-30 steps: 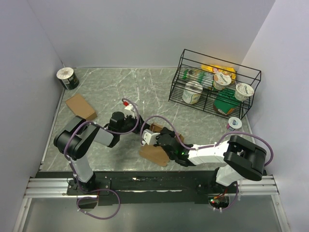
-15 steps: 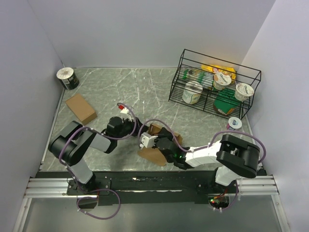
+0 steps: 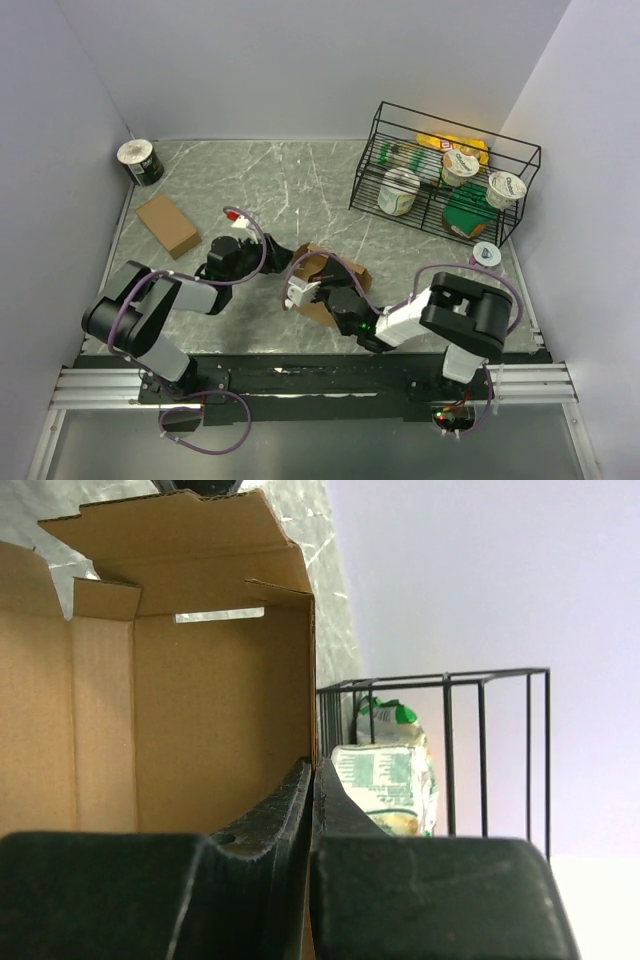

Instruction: Fold the paper box

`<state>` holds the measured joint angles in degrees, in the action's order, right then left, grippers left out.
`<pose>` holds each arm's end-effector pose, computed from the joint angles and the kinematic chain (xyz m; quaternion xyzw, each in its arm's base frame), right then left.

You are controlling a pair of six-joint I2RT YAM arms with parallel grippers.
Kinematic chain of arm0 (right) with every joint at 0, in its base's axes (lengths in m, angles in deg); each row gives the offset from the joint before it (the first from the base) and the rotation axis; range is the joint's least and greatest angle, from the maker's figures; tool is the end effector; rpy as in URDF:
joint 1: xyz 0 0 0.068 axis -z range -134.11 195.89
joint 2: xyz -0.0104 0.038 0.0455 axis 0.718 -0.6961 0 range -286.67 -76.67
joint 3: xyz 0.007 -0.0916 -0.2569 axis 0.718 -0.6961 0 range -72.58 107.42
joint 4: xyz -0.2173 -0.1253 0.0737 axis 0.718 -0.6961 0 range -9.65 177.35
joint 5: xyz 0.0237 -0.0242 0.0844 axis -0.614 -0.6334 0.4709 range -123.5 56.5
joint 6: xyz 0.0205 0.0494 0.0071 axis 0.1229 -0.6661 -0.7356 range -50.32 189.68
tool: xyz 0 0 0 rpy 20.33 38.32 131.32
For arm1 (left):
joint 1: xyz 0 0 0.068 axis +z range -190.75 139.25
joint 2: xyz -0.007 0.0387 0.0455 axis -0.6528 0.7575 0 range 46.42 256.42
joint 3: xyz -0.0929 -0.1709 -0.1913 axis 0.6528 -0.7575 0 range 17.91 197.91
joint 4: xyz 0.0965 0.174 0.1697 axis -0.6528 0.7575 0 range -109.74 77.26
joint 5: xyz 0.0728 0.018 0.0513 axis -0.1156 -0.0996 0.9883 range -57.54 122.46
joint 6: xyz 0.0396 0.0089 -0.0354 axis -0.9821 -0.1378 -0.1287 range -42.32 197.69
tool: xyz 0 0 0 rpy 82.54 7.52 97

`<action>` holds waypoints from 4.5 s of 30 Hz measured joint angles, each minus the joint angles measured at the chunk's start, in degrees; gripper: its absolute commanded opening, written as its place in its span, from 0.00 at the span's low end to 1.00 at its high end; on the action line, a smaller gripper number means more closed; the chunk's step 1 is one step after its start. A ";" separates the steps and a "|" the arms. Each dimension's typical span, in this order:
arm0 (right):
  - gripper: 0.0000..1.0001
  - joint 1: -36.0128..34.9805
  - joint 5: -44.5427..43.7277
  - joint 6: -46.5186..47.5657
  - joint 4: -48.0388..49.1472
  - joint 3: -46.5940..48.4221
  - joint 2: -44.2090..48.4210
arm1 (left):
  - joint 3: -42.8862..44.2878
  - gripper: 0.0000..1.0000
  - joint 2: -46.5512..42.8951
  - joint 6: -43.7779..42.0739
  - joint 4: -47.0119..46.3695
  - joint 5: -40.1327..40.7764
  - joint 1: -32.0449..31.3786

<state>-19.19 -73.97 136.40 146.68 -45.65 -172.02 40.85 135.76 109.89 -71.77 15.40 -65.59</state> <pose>0.1433 0.2537 0.1546 -0.5600 0.4965 -0.2718 0.6050 0.2447 -0.1248 0.1502 0.0405 0.7854 -0.3925 0.4768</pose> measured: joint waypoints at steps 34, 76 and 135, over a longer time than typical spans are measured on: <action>0.00 -9.53 -6.03 1.57 6.84 0.00 -8.22 | -13.55 0.66 -15.82 5.44 0.94 3.45 0.79; 0.00 9.09 24.52 -32.28 -48.61 11.37 16.41 | -13.94 0.86 -33.55 2.91 8.37 1.86 1.46; 0.00 20.50 37.24 -36.59 -54.73 20.04 9.94 | 26.86 0.67 20.06 -10.60 16.90 -13.25 4.72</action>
<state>1.31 -36.72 99.81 91.95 -25.60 -162.08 67.71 155.83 99.29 -54.87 2.16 -60.87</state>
